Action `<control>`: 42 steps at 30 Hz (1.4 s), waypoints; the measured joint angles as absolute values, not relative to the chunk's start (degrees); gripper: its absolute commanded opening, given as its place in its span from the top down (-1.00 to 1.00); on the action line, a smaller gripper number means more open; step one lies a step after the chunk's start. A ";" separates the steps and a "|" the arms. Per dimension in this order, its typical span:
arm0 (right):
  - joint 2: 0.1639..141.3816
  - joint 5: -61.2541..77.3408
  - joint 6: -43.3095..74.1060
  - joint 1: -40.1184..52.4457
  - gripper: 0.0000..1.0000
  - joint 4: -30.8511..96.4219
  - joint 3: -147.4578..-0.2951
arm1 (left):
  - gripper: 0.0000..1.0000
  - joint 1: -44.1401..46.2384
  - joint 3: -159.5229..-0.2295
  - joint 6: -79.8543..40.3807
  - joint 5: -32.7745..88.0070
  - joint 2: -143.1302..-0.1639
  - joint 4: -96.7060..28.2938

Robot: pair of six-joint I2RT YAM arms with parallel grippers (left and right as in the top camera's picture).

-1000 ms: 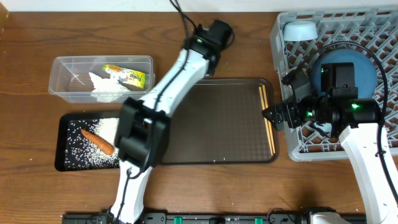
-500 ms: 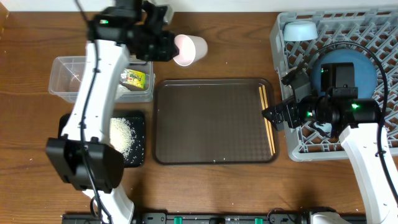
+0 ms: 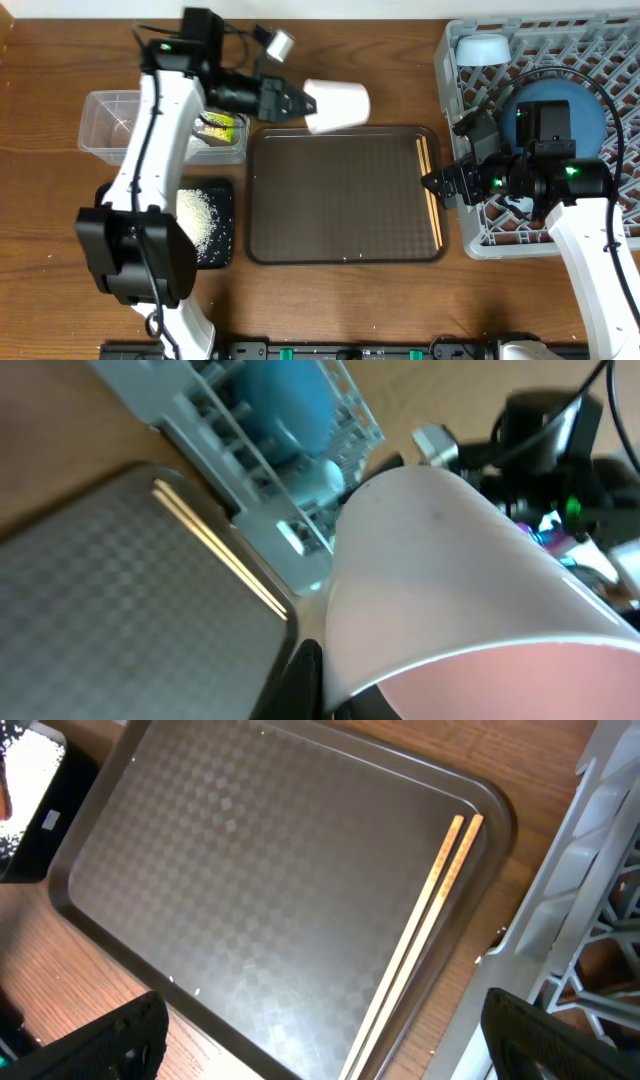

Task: Sort waste into correct bins and load items into the dishwasher rack
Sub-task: 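Lift the white cup and carry it right with the left gripper, then grasp the white cup with the right gripper from the left gripper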

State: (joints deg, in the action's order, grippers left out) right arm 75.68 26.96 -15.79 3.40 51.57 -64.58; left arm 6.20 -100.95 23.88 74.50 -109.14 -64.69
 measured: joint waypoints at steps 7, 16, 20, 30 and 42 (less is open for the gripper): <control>75.66 31.22 -10.07 3.40 -0.99 51.31 -64.60 | 0.88 9.76 -95.22 25.34 77.32 -109.27 -60.10; 74.72 57.14 -7.94 1.48 -0.98 44.42 -64.66 | 0.88 9.87 -95.04 25.56 83.83 -109.40 -58.89; 74.70 66.52 -7.97 -0.95 -0.98 38.50 -64.71 | 0.88 10.20 -95.04 25.56 86.41 -109.40 -58.89; 74.78 71.96 -7.94 0.93 -0.99 34.61 -64.75 | 0.88 14.31 -95.04 25.56 88.20 -109.40 -58.67; 75.48 71.42 -8.01 6.59 -0.76 28.84 -64.75 | 0.88 16.64 -95.04 25.56 88.49 -109.40 -58.08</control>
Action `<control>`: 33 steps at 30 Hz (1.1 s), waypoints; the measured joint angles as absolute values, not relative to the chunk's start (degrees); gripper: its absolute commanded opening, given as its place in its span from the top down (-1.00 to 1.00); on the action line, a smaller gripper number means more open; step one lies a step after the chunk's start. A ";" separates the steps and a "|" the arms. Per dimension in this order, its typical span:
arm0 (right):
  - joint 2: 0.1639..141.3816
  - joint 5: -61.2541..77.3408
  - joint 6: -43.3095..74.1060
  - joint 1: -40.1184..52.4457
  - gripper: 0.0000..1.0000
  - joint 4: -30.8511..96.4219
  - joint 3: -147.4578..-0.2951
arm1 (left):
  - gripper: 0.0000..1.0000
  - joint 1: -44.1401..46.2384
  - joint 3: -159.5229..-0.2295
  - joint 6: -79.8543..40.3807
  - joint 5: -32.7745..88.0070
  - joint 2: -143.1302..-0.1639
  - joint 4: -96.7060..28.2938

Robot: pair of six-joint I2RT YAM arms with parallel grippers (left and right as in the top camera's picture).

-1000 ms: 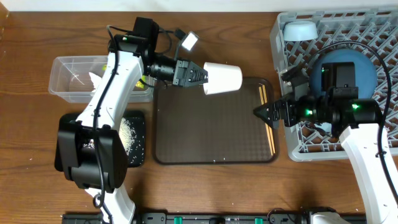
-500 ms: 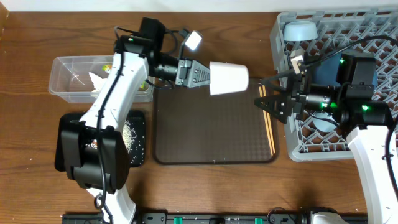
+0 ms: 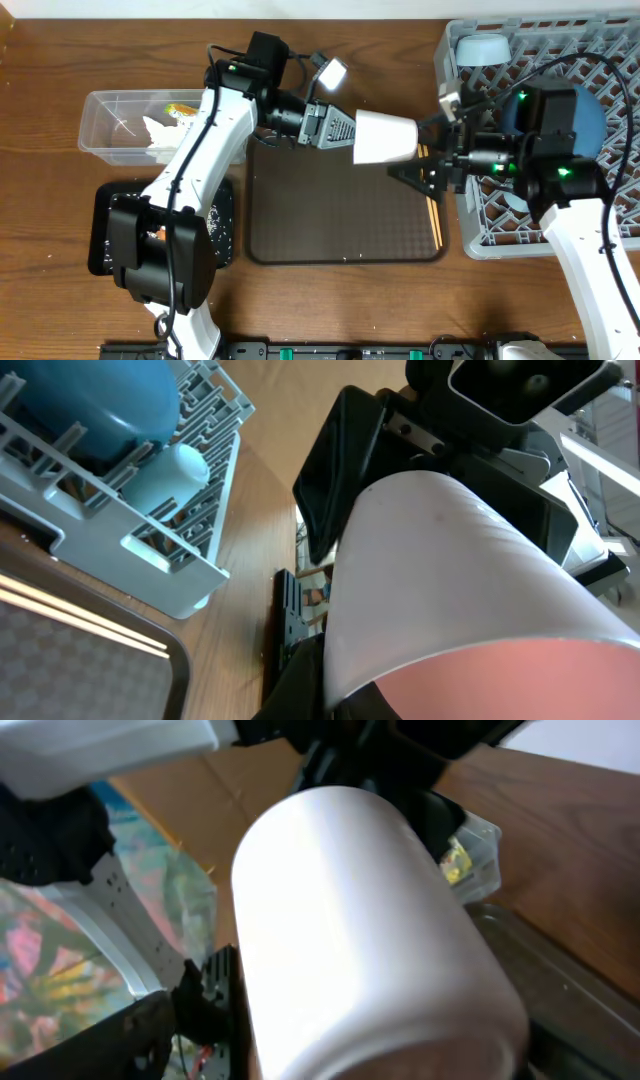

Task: Sort waste into correct bins and load items into the dishwasher rack
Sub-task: 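Grasp the white cup with the right gripper from the left gripper, then place the white cup into the dish rack with the right gripper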

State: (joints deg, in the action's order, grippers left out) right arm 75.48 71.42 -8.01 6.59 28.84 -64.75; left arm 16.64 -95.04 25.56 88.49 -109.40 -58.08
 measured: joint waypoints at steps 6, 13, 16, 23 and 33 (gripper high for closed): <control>75.55 69.45 -8.01 7.73 -0.39 27.20 -64.75 | 0.88 17.32 -95.04 25.58 89.06 -109.40 -58.11; 75.59 69.21 -7.14 7.77 0.18 27.24 -64.75 | 0.86 17.26 -95.04 26.52 89.17 -109.40 -57.95; 75.59 69.14 -7.31 7.81 0.21 27.07 -64.75 | 0.51 17.28 -95.04 26.98 88.77 -109.40 -57.98; 75.59 67.16 -7.57 8.23 0.25 26.76 -64.75 | 0.18 16.86 -95.04 26.55 87.48 -109.40 -57.39; 75.59 60.60 -6.20 5.89 0.42 28.60 -64.75 | 0.16 4.82 -95.04 25.02 85.23 -109.40 -58.15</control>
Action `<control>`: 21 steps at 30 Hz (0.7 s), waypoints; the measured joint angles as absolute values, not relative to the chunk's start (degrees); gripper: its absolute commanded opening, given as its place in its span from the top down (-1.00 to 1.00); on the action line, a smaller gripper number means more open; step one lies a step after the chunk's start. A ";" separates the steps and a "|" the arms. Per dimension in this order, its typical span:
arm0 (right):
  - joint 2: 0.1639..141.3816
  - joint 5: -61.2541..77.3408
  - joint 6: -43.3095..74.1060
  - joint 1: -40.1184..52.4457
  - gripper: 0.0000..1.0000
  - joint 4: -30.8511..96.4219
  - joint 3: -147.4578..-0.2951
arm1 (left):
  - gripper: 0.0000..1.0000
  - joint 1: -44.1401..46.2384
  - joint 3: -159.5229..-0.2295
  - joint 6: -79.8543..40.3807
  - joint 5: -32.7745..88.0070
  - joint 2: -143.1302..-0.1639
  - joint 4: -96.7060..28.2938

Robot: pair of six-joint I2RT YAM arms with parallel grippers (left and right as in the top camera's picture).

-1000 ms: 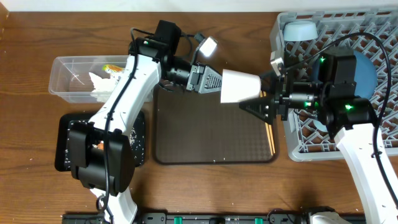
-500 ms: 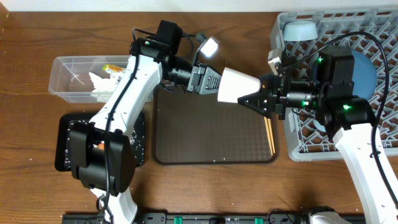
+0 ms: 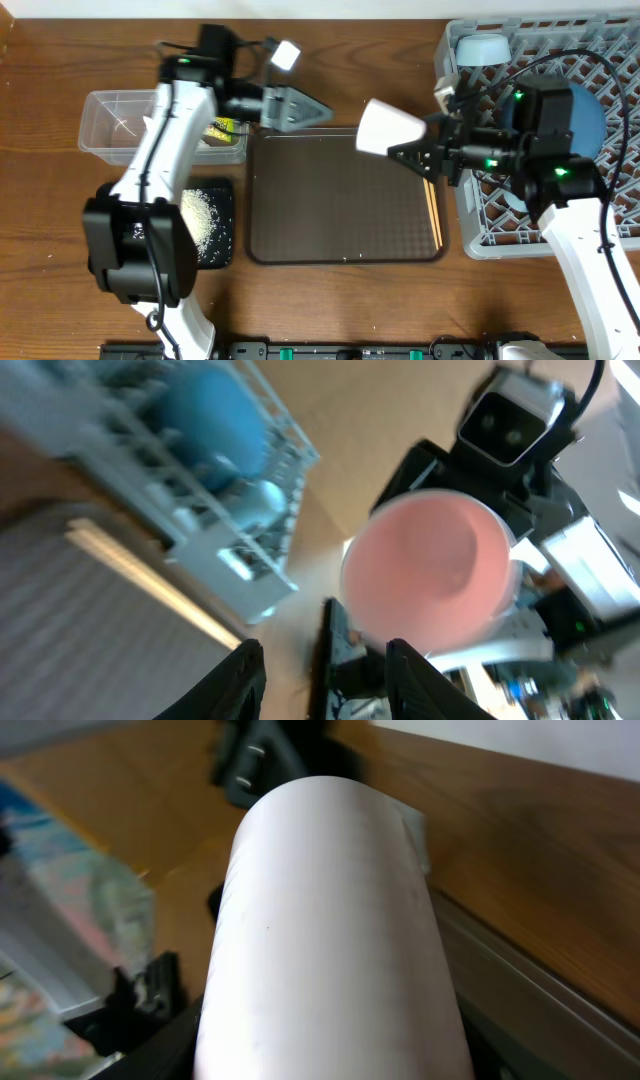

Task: Sort waste into correct bins and load items into the dishwasher rack
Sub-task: 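Place the white cup into the dish rack with the right gripper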

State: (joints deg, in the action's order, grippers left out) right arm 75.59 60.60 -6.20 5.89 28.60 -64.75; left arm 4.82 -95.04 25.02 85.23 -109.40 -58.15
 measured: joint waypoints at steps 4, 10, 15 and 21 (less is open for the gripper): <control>75.59 55.13 -5.56 2.70 0.43 32.77 -64.75 | 0.14 1.37 -95.04 24.03 81.36 -109.40 -61.60; 75.66 43.97 -3.14 -3.14 0.40 40.03 -66.41 | 0.13 1.63 -95.04 23.75 70.15 -109.40 -65.19; 75.77 32.21 -0.08 -4.40 0.41 47.68 -74.87 | 0.13 3.33 -94.96 23.79 62.50 -109.40 -66.22; 75.61 19.31 3.57 -4.40 0.38 55.16 -83.22 | 0.12 6.68 -91.74 23.70 56.40 -109.40 -66.02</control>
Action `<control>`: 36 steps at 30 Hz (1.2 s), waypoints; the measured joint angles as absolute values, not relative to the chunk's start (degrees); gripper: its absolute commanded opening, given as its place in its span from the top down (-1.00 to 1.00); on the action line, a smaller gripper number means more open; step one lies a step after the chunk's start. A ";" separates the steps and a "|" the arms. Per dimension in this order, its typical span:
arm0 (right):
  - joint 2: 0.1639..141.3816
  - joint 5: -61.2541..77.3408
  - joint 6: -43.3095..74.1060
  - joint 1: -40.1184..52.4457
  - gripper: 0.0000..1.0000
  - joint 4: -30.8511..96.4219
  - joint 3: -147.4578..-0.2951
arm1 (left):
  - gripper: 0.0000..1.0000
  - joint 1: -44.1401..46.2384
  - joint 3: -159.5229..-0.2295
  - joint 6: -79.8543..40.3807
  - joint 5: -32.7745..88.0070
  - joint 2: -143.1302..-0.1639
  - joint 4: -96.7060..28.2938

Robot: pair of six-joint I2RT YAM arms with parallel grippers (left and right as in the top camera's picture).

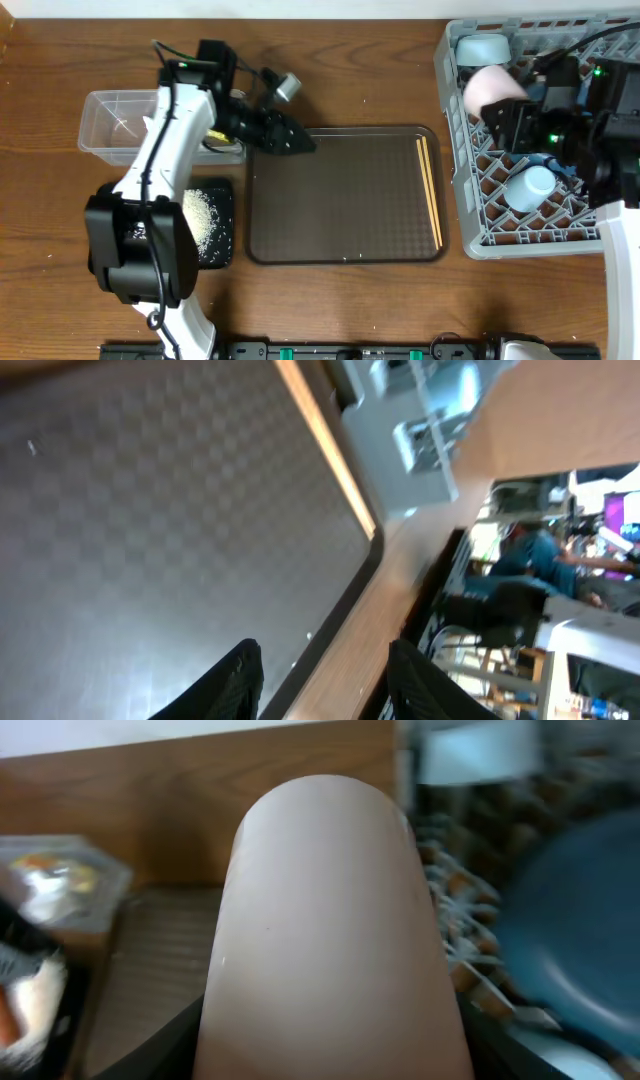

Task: Sort waste into correct bins and load items into the dishwasher rack
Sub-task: 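Place the white cup into the dish rack with the right gripper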

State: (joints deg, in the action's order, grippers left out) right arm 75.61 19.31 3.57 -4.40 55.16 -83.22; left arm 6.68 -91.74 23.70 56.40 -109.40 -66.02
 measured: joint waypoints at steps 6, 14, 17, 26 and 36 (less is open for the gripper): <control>77.14 11.42 5.67 -4.40 0.47 60.12 -83.37 | -0.10 10.13 -86.37 12.16 45.69 -109.40 -57.84; 85.60 6.81 6.35 -4.40 0.52 62.04 -83.42 | -0.33 13.02 -84.93 -9.82 24.82 -109.40 -52.47; 88.86 5.85 6.44 -4.40 0.53 62.35 -83.42 | -0.42 14.33 -84.90 -12.91 22.11 -109.40 -52.01; 96.16 5.08 6.46 -4.43 0.53 61.67 -83.42 | -0.58 16.40 -84.90 -15.92 19.94 -109.40 -51.96; 97.38 5.04 6.46 -4.43 0.69 61.76 -84.44 | -0.60 16.40 -84.90 -16.51 19.29 -109.40 -51.99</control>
